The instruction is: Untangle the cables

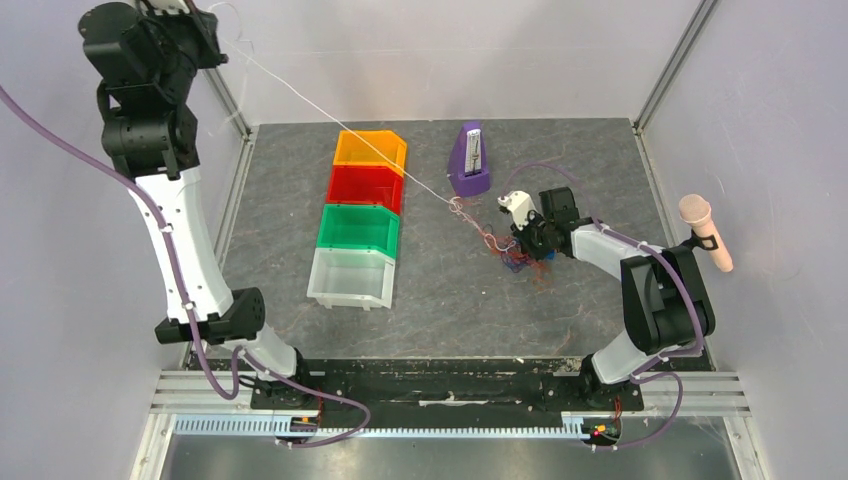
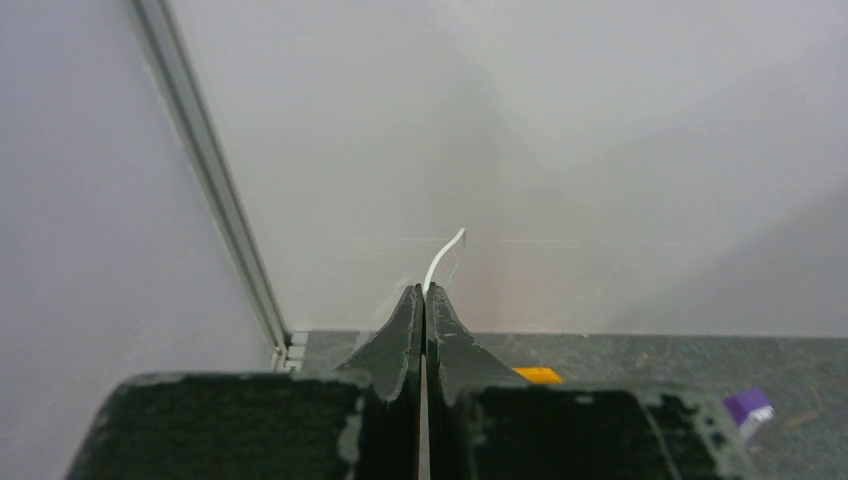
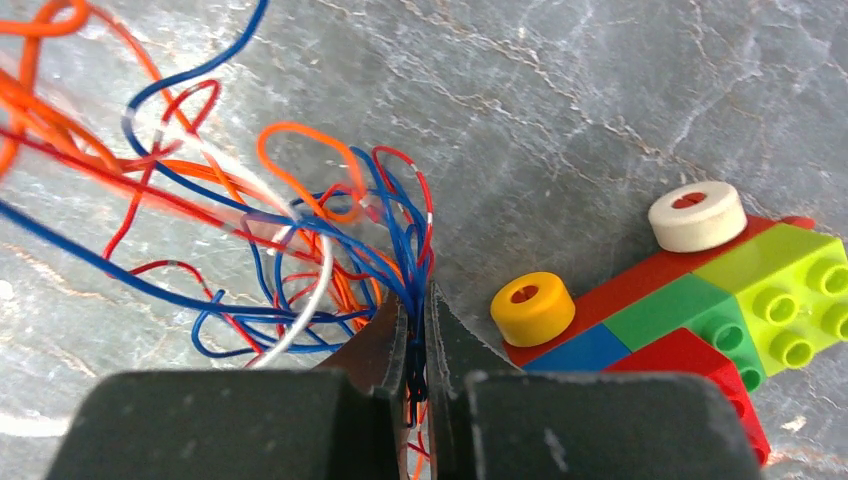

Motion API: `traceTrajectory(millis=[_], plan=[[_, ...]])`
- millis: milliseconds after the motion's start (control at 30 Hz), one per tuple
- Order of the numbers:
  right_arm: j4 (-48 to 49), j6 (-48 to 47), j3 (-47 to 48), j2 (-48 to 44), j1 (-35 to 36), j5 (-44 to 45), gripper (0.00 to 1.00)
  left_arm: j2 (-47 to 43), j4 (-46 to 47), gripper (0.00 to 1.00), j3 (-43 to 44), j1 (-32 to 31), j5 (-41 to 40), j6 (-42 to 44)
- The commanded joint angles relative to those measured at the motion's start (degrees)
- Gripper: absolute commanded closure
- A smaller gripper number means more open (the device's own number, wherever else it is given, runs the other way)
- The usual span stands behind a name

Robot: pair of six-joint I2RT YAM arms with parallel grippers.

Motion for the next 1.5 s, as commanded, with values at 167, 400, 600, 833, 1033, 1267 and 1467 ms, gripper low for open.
traceTrajectory(millis=[167, 400, 600, 833, 1033, 1267, 1467], plan=[[3.1, 0.0, -2.1, 1.3, -2.6, 8.2, 1.0, 1.9, 6.3, 0.98, 5.0, 8.4, -3.8, -4.3], [2.8, -0.2, -1.9, 0.4, -2.8, 8.0, 1.0, 0.5, 9.4, 0.98, 1.8, 9.7, 0.3, -6.9], [0.4, -0.9, -0.9, 0.7, -2.8, 4.3, 1.0, 2.6, 9.2, 0.98, 5.5, 10.9, 4.6, -8.9], [-4.4, 3.2, 5.0, -2.0, -2.2, -9.7, 0.8, -1.4, 18.7, 0.98, -4.2, 10.5, 14.4, -14.6], [-7.3, 4.2, 8.5, -2.7, -1.9, -11.3, 0.69, -0.3, 27.0, 0.98, -5.6, 10.5, 16.5, -18.2], [-9.7, 4.4, 8.7, -3.2, -1.8, -13.3, 0.26, 0.3, 34.4, 0.98, -6.6, 10.4, 23.8, -28.0], [-10.7, 4.8, 9.5, -5.4, -1.8, -13.6, 0.08, -6.9, 39.0, 0.98, -16.8, 10.3, 36.5, -35.5]])
